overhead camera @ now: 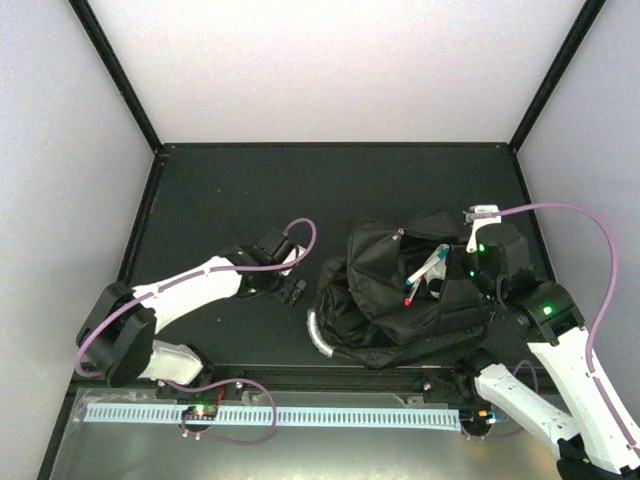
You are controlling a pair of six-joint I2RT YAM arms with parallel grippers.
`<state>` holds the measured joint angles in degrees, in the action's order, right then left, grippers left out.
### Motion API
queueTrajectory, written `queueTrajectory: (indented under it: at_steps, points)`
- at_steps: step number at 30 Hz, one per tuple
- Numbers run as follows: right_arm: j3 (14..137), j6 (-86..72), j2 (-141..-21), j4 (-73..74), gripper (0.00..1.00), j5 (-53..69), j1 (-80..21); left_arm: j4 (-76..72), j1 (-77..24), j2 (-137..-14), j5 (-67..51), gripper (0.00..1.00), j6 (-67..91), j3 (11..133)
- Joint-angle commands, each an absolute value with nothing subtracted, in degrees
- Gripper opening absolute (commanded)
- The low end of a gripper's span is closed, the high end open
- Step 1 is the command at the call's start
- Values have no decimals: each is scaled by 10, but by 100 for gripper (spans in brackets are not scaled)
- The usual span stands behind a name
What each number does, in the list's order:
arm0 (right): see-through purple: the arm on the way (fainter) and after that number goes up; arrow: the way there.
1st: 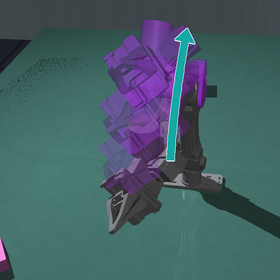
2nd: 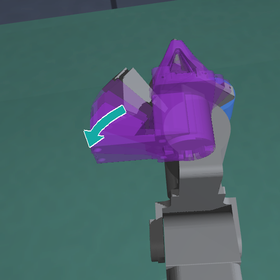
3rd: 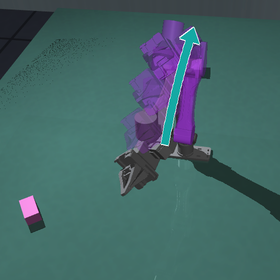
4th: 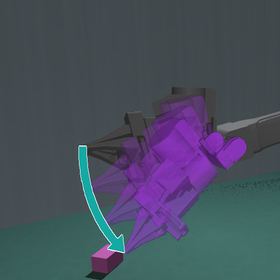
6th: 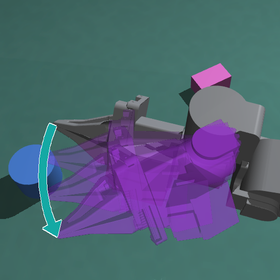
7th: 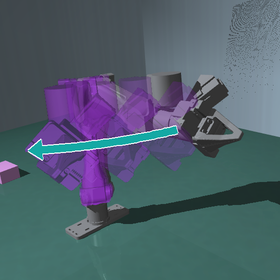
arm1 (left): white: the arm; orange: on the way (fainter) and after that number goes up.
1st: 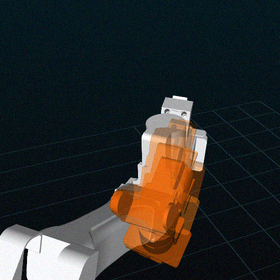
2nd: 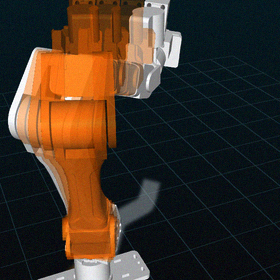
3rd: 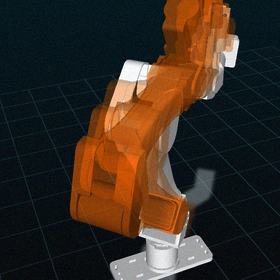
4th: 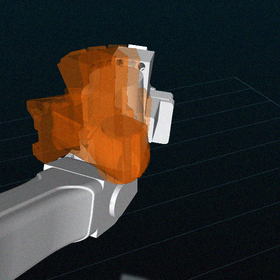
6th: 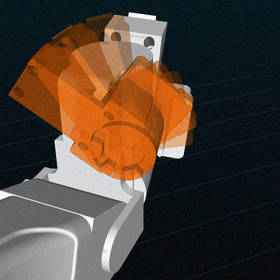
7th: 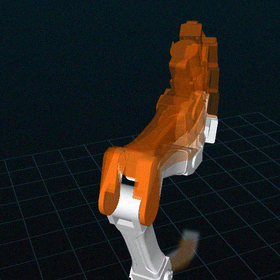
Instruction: Pack the student bag
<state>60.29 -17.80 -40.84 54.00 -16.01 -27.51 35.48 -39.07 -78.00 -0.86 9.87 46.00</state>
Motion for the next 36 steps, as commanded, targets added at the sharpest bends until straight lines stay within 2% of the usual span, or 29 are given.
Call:
queueTrajectory:
  at_steps: [1,11,17,23,33,36]
  points:
    - [648,-178,-394,430,6,-179,-274,299,-388,-799,-6,89,78,466]
    - [665,-171,-401,440,6,-179,-274,270,-385,-871,-11,86,90,487]
    - [664,-173,-395,443,6,-184,-274,282,-376,-899,-50,77,84,493]
    - [664,-174,-394,444,6,-184,-274,286,-371,-919,-60,72,92,493]
    - [665,-173,-392,446,6,-187,-274,288,-371,-925,-76,52,112,472]
    - [665,-174,-391,446,6,-187,-274,293,-372,-930,-59,50,124,473]
